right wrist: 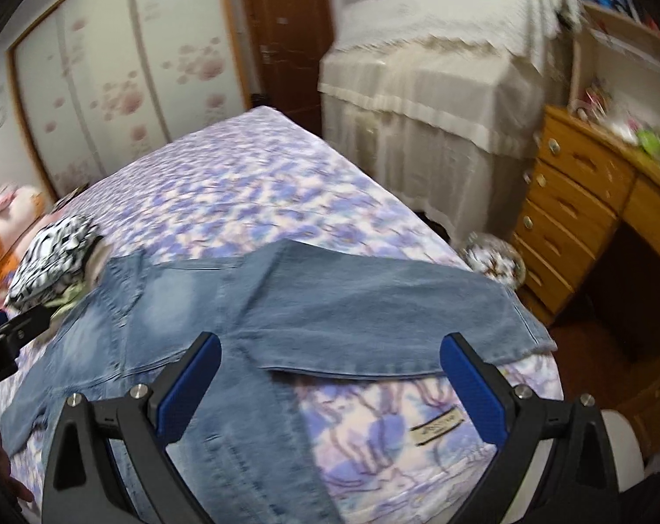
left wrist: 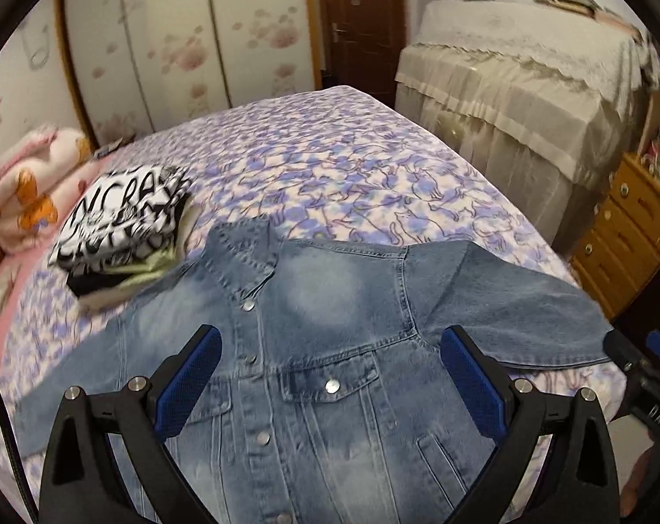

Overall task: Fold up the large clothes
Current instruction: 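Reach the right tool to the jacket sleeve cuff and grasp it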

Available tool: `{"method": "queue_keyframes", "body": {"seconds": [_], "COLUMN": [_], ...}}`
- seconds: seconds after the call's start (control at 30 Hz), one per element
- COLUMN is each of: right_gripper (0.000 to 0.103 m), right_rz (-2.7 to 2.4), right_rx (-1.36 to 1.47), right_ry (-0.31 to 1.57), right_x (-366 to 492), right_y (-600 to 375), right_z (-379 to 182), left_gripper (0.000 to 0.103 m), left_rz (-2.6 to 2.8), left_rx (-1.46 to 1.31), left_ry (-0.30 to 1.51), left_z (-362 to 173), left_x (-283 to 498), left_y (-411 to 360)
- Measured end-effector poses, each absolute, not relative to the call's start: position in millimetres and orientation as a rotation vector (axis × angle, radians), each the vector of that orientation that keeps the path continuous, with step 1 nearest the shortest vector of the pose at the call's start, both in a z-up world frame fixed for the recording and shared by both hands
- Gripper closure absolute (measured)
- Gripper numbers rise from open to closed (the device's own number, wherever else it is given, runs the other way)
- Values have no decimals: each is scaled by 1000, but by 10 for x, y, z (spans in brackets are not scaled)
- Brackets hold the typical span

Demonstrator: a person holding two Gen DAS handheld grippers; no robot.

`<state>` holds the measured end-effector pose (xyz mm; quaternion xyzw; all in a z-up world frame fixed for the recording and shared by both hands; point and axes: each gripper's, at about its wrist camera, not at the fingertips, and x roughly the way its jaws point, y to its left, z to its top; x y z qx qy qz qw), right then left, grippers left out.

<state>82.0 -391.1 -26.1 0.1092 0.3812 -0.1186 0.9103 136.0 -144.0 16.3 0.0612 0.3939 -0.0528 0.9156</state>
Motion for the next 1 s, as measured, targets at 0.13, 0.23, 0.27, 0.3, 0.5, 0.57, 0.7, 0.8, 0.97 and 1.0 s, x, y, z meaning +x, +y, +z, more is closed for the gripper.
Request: {"method": "queue_keyframes", "body": {"seconds": [0.13, 0.23, 0.27, 0.3, 0.5, 0.57, 0.7, 0.8, 0.97, 1.0], "right_gripper": [9, 10, 10, 10, 10, 10, 12, 19, 20, 25], "right_rz": [-275, -298, -311, -322, -388, -412, -455, -472, -512, -529], "right_rx": [342, 466, 499, 530, 684, 727, 797, 831, 841, 838], "right_ry": [840, 876, 886, 891, 927, 930, 926, 925, 905, 900], "right_x": [863, 852, 838, 816, 732, 706, 652, 689, 826, 853], "right_y": [-4340, -4659, -4748, -4837, -5231, -5345, -5574, -5710, -5838, -5865], "right_z": [-572, -845, -925, -1010, -1455, -1576, -1775, -1899, -1950, -1939], "left_gripper": [4, 4, 4, 4, 14, 18, 33, 35, 38, 40], "left_rz": [-137, -165, -173, -182, -223, -233, -256, -261, -250, -247], "left_rx": [180, 201, 202, 204, 200, 186, 166, 154, 180, 186], "left_ry": [802, 816, 824, 839, 897, 912, 953, 1005, 1051, 1058], "left_z": [-7, -165, -217, -289, -604, -690, -817, -923, -1027, -1036], "left_x": [1530, 1647, 1677, 1723, 1879, 1932, 2011, 2083, 2133, 2134], "left_y": [-1751, -1954, -1995, -2060, -2356, -2429, -2507, -2536, -2568, -2568]}}
